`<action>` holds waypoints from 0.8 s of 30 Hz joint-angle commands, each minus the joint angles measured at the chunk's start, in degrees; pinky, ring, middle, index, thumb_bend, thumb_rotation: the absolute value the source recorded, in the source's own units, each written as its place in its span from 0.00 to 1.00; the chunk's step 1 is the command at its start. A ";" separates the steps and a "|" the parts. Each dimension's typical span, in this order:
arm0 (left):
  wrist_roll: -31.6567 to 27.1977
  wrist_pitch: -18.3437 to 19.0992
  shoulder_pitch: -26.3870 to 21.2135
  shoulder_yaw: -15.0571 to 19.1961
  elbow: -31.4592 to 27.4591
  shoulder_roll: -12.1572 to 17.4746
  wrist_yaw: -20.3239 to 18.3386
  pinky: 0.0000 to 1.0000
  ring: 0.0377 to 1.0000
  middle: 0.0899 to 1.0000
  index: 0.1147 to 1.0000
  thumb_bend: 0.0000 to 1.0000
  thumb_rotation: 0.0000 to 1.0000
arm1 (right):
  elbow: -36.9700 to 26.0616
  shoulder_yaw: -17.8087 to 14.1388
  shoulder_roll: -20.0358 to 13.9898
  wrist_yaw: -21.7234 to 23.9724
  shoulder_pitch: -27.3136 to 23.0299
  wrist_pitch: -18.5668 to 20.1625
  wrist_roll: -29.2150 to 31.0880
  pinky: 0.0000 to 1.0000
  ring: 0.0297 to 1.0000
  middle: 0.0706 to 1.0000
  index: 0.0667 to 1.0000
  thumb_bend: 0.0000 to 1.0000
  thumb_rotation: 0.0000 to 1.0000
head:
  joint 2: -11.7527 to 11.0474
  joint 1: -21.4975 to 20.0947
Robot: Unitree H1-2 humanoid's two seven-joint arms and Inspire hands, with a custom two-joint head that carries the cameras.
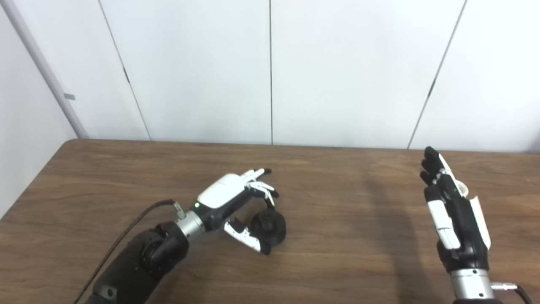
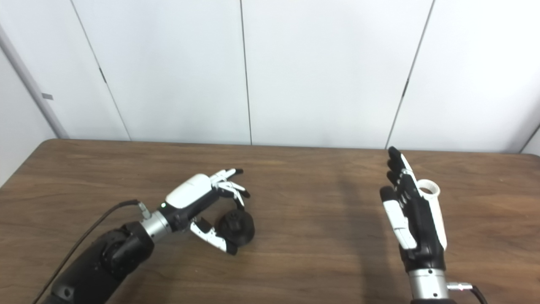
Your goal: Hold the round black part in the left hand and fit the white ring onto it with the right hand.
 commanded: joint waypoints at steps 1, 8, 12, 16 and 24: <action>-1.07 -1.20 -1.88 -0.17 -1.56 0.65 1.72 1.00 1.00 0.76 0.41 0.52 0.06 | -3.33 -0.04 -0.24 -0.33 -2.08 -0.64 -0.49 0.95 0.97 0.96 0.92 0.51 0.84 | 0.05 -0.09; -1.53 -1.18 -2.85 -3.98 1.27 0.71 3.03 1.00 1.00 0.76 0.41 0.52 0.07 | -8.29 0.22 0.37 -0.61 -2.71 3.24 -2.72 0.94 0.96 0.96 0.91 0.51 0.85 | 0.48 -2.03; -1.30 -1.19 -3.47 -5.91 3.22 0.54 4.04 1.00 1.00 0.76 0.41 0.52 0.07 | -11.24 0.45 0.59 -0.42 -2.71 5.38 -3.51 0.97 0.96 0.95 0.91 0.52 0.86 | 0.67 -3.14; -0.75 -1.20 -4.30 -8.51 5.63 0.45 6.21 1.00 1.00 0.76 0.41 0.52 0.06 | -13.83 0.59 0.36 -0.32 -2.94 7.04 -4.84 0.93 0.95 0.95 0.91 0.48 0.86 | 0.57 -4.14; -1.58 -1.20 -5.83 -12.23 9.22 1.07 8.88 1.00 1.00 0.76 0.41 0.52 0.06 | -17.13 0.12 -1.55 0.12 -3.51 9.90 -9.29 0.95 0.95 0.94 0.91 0.50 0.89 | 0.22 -5.48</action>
